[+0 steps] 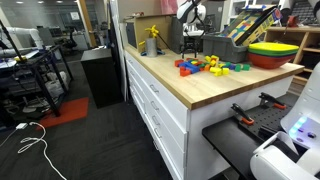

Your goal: Move the green block to the right

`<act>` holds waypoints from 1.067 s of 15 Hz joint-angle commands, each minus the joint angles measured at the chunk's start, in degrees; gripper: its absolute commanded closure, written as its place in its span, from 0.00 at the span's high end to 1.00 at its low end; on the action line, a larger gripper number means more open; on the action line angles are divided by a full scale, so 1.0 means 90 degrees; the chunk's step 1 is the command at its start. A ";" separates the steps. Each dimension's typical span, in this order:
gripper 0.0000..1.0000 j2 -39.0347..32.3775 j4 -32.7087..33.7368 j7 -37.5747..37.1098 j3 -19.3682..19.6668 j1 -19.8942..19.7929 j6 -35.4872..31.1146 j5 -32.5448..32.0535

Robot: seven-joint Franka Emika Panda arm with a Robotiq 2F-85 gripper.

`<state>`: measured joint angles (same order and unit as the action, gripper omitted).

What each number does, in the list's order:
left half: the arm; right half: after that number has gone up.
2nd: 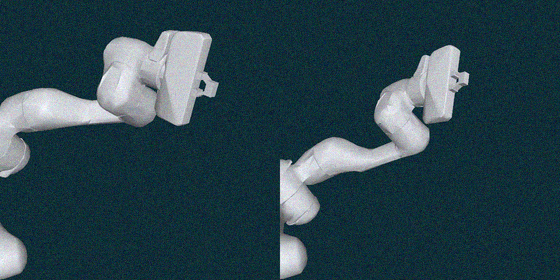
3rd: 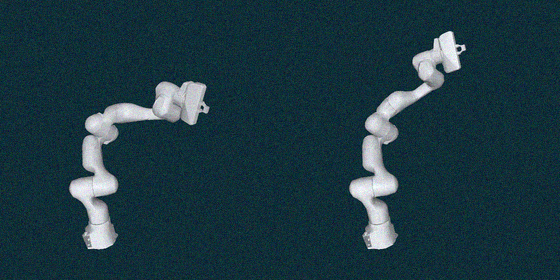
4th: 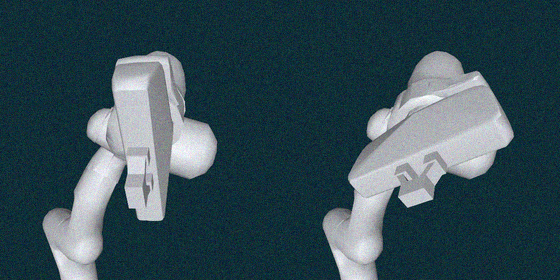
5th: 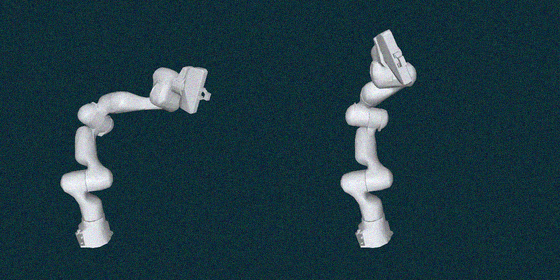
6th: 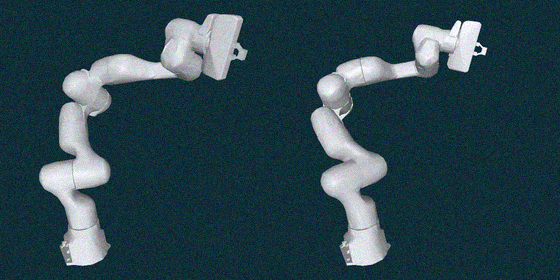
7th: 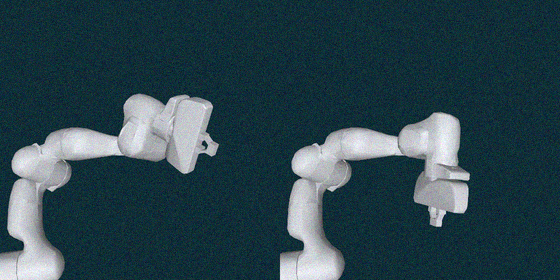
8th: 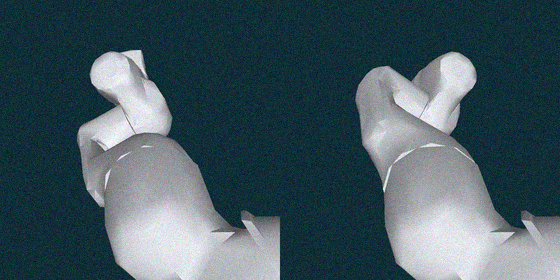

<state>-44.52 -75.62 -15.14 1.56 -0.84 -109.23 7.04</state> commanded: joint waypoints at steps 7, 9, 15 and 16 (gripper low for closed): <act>0.27 -0.0287 0.0436 -0.0179 -0.0021 -0.0205 0.0467 0.0490; 0.14 -0.0238 0.0415 -0.0238 0.0003 -0.0194 0.0541 0.0473; 0.08 -0.0120 0.0408 -0.0254 -0.0010 -0.0162 0.0661 0.0469; 0.08 -0.0092 0.0409 -0.0261 -0.0019 -0.0159 0.0645 0.0483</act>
<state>-46.39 -72.82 -16.18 1.52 -2.17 -105.71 10.30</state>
